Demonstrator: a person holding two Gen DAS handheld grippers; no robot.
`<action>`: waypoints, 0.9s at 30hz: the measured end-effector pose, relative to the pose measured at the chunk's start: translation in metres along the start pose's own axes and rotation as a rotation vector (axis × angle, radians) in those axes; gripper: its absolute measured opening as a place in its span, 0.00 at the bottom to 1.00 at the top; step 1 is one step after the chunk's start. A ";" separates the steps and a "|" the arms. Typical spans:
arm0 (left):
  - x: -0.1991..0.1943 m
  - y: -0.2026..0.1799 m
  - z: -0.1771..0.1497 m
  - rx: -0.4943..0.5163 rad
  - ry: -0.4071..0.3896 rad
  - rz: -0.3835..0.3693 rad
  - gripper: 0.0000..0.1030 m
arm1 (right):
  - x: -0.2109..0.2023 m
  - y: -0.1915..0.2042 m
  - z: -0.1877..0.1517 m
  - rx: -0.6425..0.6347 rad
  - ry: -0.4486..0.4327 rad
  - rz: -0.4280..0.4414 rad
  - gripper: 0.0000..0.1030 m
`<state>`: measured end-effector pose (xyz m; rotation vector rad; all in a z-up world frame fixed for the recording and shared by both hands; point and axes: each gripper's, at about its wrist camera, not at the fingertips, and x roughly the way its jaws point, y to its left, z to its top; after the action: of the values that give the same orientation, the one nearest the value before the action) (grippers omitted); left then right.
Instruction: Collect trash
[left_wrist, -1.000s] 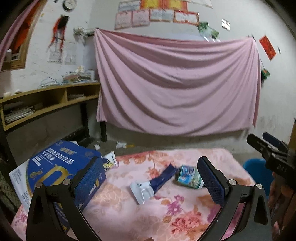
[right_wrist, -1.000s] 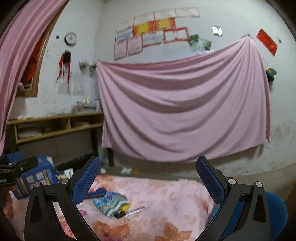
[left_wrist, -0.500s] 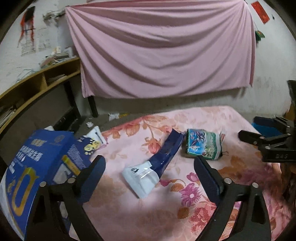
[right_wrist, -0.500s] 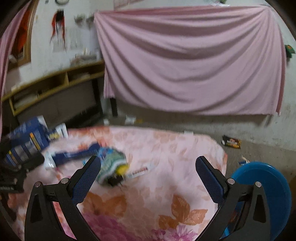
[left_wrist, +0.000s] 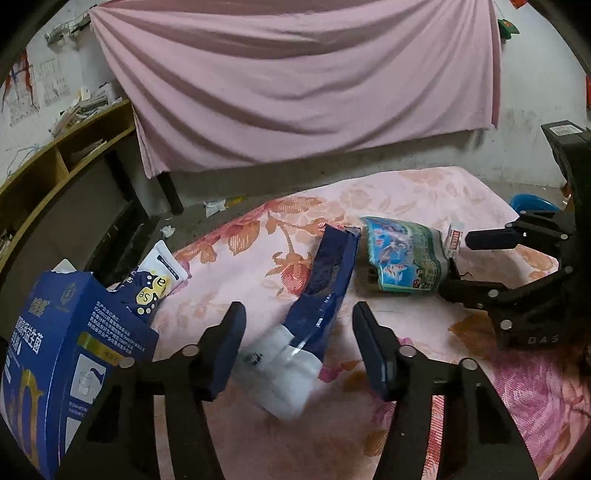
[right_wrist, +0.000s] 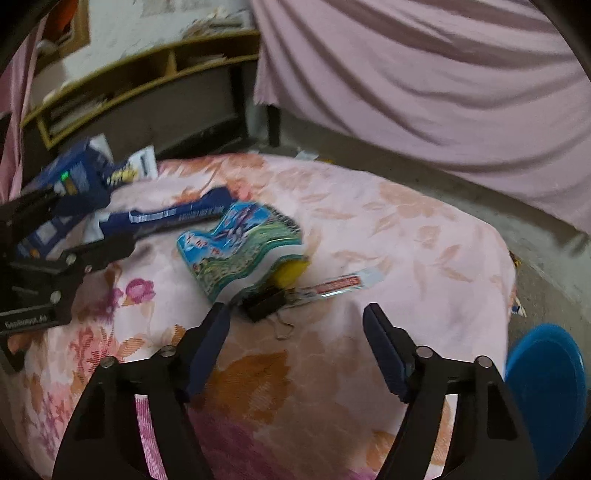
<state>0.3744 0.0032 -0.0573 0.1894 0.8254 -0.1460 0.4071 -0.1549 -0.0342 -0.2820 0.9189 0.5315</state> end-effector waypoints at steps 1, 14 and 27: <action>0.001 0.001 0.000 -0.002 0.003 -0.003 0.46 | 0.002 0.001 0.003 -0.009 0.002 0.000 0.62; 0.001 -0.002 -0.003 -0.029 0.060 -0.014 0.24 | 0.008 0.003 0.007 -0.028 0.013 0.090 0.25; -0.040 0.001 -0.012 -0.170 -0.026 -0.066 0.19 | -0.009 0.002 -0.005 -0.002 -0.015 0.097 0.19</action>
<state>0.3394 0.0090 -0.0354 -0.0001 0.8139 -0.1394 0.3980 -0.1582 -0.0301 -0.2363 0.9207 0.6230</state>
